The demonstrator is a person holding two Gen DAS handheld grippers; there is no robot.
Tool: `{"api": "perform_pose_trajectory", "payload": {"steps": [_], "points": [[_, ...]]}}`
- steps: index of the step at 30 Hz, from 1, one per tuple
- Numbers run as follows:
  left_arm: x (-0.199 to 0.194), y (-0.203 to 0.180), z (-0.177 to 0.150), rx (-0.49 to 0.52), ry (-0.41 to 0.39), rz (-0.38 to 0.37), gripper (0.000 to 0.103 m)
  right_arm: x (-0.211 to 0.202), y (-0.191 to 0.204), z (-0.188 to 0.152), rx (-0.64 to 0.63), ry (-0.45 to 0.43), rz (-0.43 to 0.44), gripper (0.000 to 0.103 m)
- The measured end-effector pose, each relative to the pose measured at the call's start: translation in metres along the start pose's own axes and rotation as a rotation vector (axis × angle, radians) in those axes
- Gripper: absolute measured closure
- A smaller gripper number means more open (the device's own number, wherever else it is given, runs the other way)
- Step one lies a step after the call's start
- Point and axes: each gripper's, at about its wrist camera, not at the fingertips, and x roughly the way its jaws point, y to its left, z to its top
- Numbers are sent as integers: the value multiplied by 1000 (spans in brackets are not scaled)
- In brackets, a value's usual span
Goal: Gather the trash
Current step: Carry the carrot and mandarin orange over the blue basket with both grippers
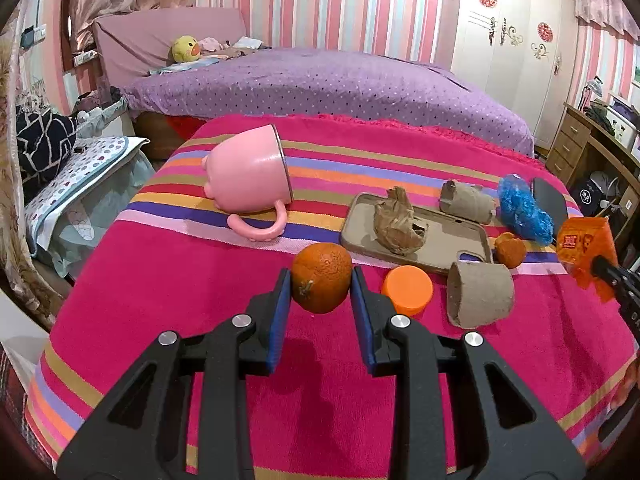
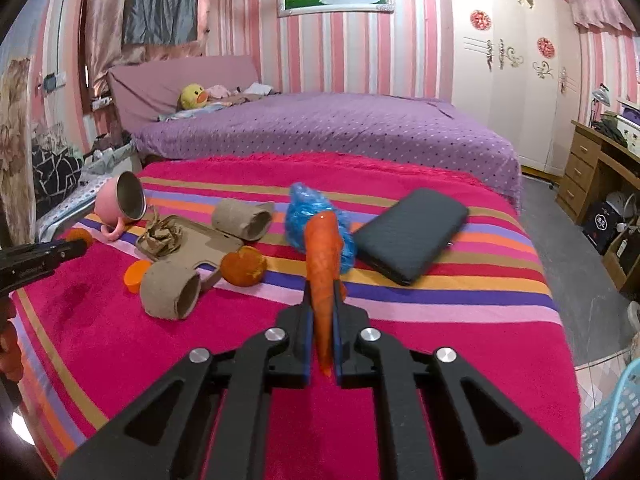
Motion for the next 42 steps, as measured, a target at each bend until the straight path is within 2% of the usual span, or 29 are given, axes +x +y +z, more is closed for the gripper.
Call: {"api": "perform_pose_trajectory", "payload": {"steps": [9,17,31,42], "points": [[-17,-29,-10,28,-10,-26,74,-35,-31,-12,5,-23,-28,96],[-33,-75,-15,63,-43,-63,74,-55,-59,-18,-9,-37,-52,96],[-31,-171,-32,159,-35,-144,74,-77,-105,-27,-10,-37,-98,96],[-28,-209,-47,193,-20,-160,74,-105,-146,-40,21,-53,-149,96]]}}
